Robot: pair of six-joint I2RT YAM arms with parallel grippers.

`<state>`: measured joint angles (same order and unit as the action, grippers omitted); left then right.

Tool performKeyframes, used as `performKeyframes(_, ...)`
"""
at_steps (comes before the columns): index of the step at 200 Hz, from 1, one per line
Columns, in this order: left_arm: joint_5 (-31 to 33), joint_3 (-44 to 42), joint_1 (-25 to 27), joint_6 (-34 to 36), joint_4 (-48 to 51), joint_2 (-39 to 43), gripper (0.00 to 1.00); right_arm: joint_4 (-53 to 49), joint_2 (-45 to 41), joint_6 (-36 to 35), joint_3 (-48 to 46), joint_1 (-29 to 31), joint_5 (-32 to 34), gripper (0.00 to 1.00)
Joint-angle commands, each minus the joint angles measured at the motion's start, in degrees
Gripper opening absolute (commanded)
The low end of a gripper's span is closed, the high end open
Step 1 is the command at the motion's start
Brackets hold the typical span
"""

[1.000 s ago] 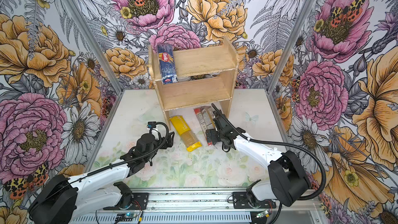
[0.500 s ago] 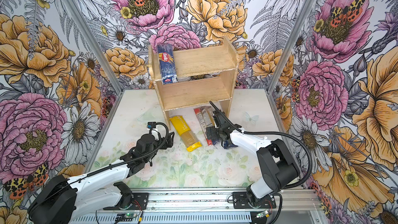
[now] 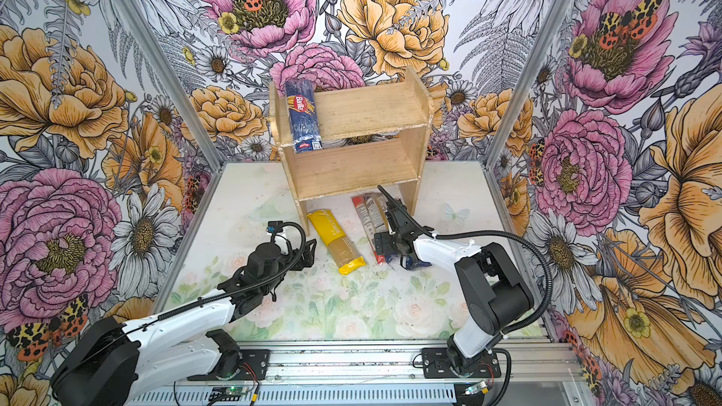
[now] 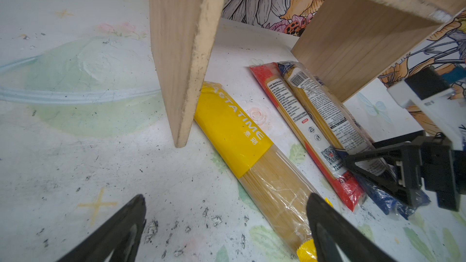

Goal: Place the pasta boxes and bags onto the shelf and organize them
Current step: 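Lower the right gripper and grasp the white-labelled spaghetti bag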

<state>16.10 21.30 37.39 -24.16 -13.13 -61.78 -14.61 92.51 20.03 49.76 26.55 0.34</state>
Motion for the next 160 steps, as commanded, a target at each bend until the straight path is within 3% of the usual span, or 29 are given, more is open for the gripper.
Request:
performKeyframes(1, 0.78, 0.02, 0.58, -1.41, -1.33, -0.76, 0.99, 0.42, 1.7, 1.14, -1.36, 0.09, 0.0, 0.91)
performKeyframes(83, 0.78, 0.35, 1.11, -1.41, -1.46, -1.67, 0.99, 1.37, 2.95, 2.11, -1.74, 0.96, 1.41, 0.78)
performKeyframes(160, 1.3, -0.77, 1.19, -1.37, -1.46, -0.46, 0.99, 1.48, -5.09, 3.36, -3.26, 0.99, 0.63, 0.37)
